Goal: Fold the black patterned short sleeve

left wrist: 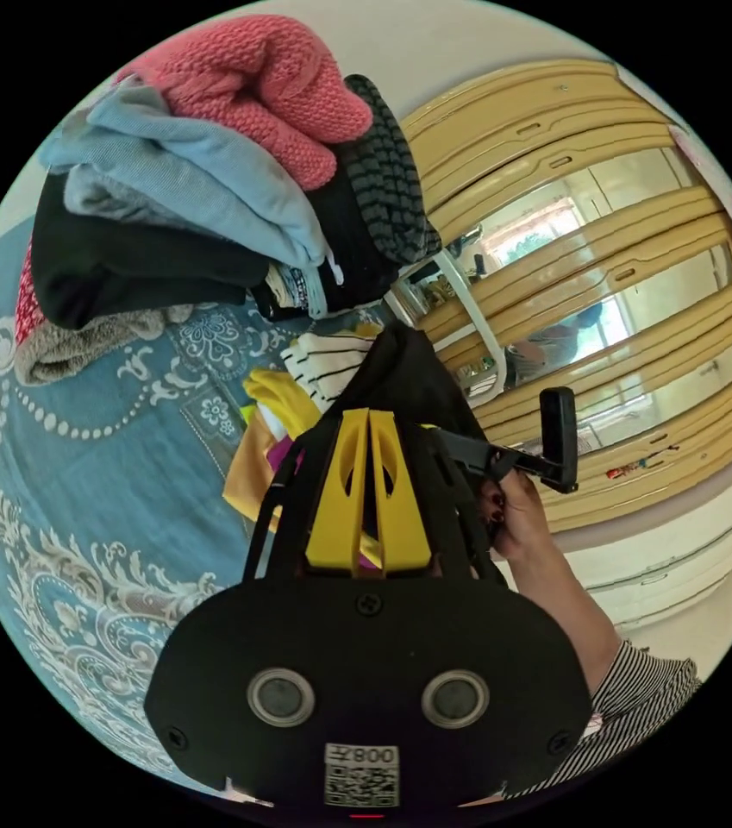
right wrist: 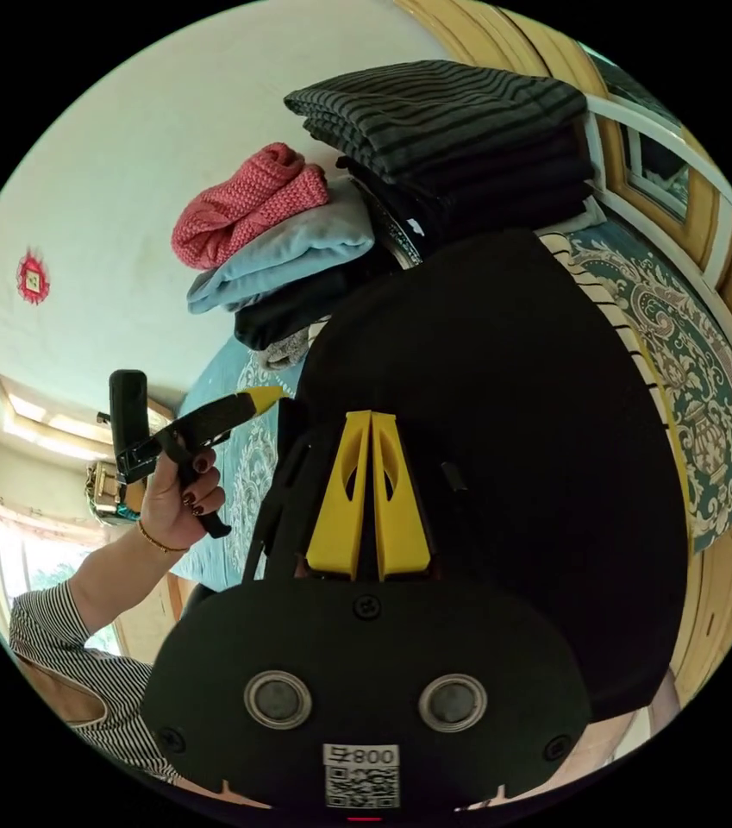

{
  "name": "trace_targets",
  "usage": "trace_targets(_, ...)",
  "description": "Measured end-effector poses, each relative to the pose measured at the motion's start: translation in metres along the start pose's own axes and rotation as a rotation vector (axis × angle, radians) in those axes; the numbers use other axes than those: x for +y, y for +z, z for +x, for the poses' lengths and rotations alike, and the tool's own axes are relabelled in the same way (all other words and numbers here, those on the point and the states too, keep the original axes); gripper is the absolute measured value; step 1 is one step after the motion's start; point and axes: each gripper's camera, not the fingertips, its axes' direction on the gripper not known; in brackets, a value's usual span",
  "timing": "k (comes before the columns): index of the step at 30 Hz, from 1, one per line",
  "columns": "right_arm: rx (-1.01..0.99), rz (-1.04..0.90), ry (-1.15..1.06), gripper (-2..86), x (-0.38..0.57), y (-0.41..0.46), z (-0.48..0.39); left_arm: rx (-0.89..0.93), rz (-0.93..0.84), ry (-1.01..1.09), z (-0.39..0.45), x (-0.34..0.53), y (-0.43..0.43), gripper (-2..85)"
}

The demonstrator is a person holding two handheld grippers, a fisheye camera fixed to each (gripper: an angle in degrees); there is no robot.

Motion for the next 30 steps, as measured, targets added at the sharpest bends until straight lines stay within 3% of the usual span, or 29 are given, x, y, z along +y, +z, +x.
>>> trace_targets(2, 0.001, -0.006, -0.02, 0.0, 0.0, 0.003, -0.002, 0.105, -0.024, 0.096, 0.018, 0.012, -0.001, 0.1)
trace_targets(4, -0.017, 0.015, -0.047, 0.1, 0.007, -0.005, -0.005, 0.094, -0.089, 0.167, 0.034, 0.022, 0.008, 0.1)
trace_targets(8, 0.035, 0.077, -0.13, 0.1, 0.052, -0.043, -0.019, -0.122, -0.237, 0.328, 0.06, 0.038, 0.032, 0.0)
trace_targets(13, 0.18, 0.123, -0.095, 0.1, 0.117, -0.053, -0.013, -0.069, -0.145, 0.361, 0.082, 0.054, -0.011, 0.1)
trace_targets(14, 0.27, 0.066, -0.085, 0.1, 0.123, -0.036, -0.008, -0.089, -0.163, 0.363, 0.086, 0.06, -0.019, 0.1)
trace_targets(18, 0.279, 0.076, -0.015, 0.2, 0.128, -0.023, 0.003, -0.153, -0.222, 0.374, 0.09, 0.097, -0.054, 0.1)
trace_targets(25, 0.189, 0.248, -0.075, 0.1, 0.175, -0.047, -0.035, -0.129, -0.299, 0.172, 0.04, 0.262, -0.172, 0.3)
trace_targets(30, 0.108, 0.13, -0.157, 0.1, 0.236, 0.006, -0.065, -0.187, -0.316, -0.069, 0.002, 0.379, -0.253, 0.9)
